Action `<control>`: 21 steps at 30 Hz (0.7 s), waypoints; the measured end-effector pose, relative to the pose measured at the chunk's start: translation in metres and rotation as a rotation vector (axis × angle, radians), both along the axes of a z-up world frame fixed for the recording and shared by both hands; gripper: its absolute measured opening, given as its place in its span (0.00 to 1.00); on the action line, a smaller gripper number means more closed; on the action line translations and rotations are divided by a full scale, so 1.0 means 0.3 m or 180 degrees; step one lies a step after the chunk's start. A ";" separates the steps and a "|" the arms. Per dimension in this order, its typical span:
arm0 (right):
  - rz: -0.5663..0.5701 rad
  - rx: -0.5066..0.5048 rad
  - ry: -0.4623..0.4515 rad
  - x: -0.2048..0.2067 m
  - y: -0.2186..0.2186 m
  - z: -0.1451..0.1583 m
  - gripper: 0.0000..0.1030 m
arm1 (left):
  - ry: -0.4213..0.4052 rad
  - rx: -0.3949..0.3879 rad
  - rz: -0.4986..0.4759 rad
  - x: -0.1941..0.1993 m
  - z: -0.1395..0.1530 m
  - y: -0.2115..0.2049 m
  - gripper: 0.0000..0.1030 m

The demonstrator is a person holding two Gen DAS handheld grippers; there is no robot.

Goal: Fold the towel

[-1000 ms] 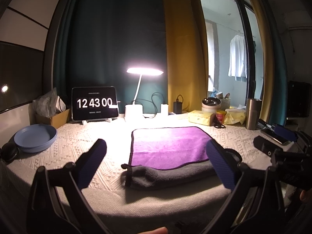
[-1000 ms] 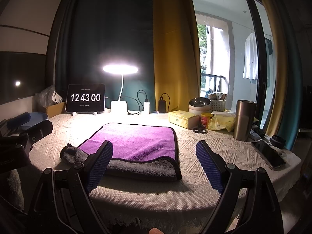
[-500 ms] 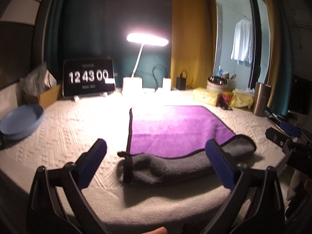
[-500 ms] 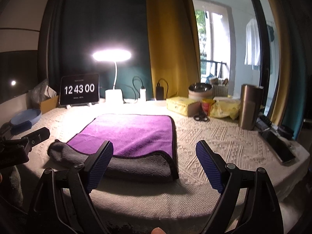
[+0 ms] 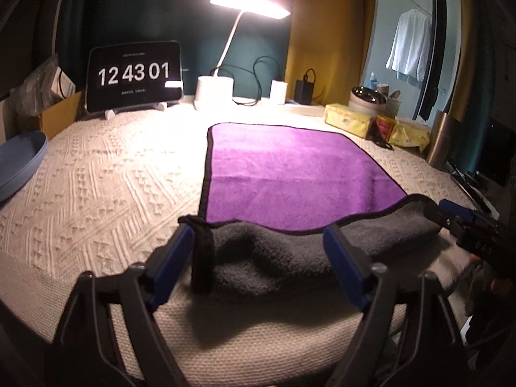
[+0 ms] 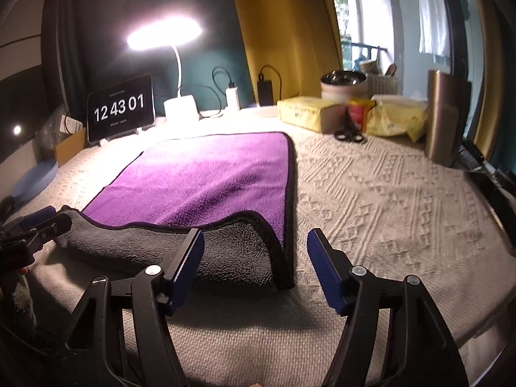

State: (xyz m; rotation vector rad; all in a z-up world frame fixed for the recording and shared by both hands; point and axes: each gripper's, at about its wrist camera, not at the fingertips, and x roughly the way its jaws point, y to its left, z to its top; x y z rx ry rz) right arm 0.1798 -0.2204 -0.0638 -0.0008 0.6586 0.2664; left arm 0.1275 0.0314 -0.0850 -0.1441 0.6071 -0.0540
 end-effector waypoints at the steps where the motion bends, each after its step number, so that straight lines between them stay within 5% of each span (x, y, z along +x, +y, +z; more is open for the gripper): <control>1: 0.0012 0.0006 0.0017 0.006 0.001 -0.002 0.64 | 0.0023 0.0004 0.0005 0.004 -0.005 -0.001 0.76; 6: 0.0096 -0.0025 0.0116 0.035 0.018 -0.024 0.58 | 0.0079 0.0042 0.0027 0.008 -0.023 -0.002 0.56; 11: 0.0120 -0.0147 0.0141 0.039 0.035 -0.049 0.41 | 0.0138 0.0062 0.0029 0.015 -0.039 0.000 0.40; 15: 0.0108 -0.0236 0.0052 0.035 0.041 -0.049 0.12 | 0.0145 0.0112 -0.0001 0.012 -0.047 -0.013 0.31; 21: 0.0122 -0.0256 -0.0086 0.023 0.037 -0.031 0.06 | 0.0112 0.0133 -0.0084 0.003 -0.038 -0.029 0.20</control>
